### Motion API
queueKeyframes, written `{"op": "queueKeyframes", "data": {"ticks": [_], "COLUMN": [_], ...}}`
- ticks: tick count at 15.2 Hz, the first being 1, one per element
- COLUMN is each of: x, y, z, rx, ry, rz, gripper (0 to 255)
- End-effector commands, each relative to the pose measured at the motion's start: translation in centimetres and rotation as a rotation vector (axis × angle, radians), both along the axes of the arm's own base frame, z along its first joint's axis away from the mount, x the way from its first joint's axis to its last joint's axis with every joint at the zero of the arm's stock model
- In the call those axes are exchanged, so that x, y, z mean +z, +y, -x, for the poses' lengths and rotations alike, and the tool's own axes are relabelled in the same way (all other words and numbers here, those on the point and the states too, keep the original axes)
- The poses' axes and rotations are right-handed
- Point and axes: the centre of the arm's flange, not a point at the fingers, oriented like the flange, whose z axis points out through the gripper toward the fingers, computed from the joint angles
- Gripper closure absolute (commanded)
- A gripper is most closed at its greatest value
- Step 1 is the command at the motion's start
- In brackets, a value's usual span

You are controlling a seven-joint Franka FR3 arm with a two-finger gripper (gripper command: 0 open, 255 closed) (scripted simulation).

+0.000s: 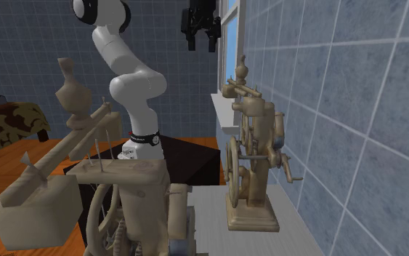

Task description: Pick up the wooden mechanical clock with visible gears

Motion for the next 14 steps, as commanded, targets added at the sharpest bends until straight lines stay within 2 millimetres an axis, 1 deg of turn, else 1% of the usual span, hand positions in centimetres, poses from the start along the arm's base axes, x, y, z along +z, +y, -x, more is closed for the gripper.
{"op": "queueKeyframes", "data": {"ticks": [1,8,14], "x": [0.0,-2.2,-4.5], "y": [0.0,-5.4,-9.1], "z": [0.0,-7.9,-15.2], "rx": [0.000,0.153,0.285], "ry": [0.000,0.060,0.111], "rz": [0.000,-0.003,-0.005], "gripper": [0,0,0]}}
